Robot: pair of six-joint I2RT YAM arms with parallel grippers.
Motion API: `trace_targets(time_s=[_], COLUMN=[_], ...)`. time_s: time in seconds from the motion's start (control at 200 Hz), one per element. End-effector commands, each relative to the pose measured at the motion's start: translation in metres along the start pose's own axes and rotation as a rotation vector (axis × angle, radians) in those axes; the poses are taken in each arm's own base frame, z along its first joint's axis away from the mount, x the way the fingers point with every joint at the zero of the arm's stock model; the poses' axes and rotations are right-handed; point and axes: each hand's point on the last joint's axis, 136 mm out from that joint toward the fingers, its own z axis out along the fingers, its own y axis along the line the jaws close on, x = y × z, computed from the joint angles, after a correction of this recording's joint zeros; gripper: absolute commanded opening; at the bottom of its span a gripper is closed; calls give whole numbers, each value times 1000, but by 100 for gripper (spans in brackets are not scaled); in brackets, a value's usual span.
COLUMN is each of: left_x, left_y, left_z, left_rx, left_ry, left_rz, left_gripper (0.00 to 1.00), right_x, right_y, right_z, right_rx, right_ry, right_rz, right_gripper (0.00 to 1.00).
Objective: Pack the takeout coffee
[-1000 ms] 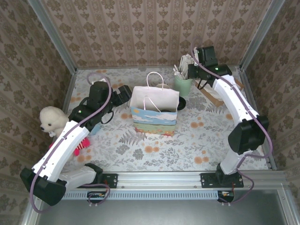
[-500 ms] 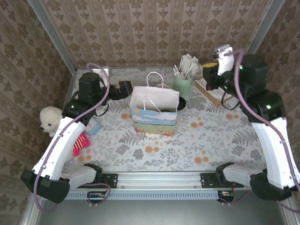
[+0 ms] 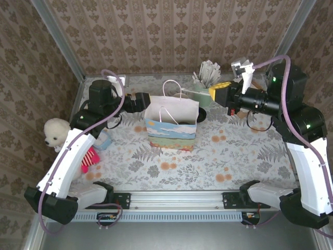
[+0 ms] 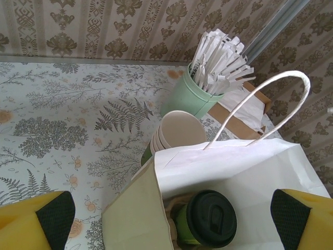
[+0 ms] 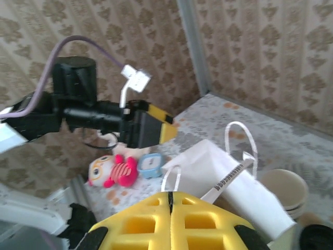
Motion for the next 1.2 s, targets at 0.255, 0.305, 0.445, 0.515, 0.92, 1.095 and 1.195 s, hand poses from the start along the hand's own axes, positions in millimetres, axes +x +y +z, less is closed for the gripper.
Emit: trace_targets(time_s=[0.255, 0.305, 0.445, 0.515, 0.92, 1.095, 1.195], left_x=[0, 3, 8, 9, 9, 17, 21], left_y=[-13, -13, -13, -13, 33, 64, 78], left_z=[-16, -15, -10, -7, -12, -16, -19], left_rx=[53, 57, 74, 78, -169, -299, -352], left_ry=[-10, -4, 12, 18, -36, -69, -84], left_rz=[34, 33, 22, 13, -17, -64, -82], left_gripper=[100, 100, 100, 100, 100, 100, 100], right_x=[43, 50, 76, 90, 108, 168, 204], right_y=[-6, -10, -18, -27, -162, -305, -355], right_z=[77, 89, 130, 147, 46, -23, -30], right_rx=[-211, -223, -234, -204, 389, 848, 952], right_ry=[160, 186, 287, 334, 282, 234, 334], right_rz=[215, 245, 302, 323, 191, 523, 540], right_gripper=[0, 0, 3, 11, 97, 100, 100])
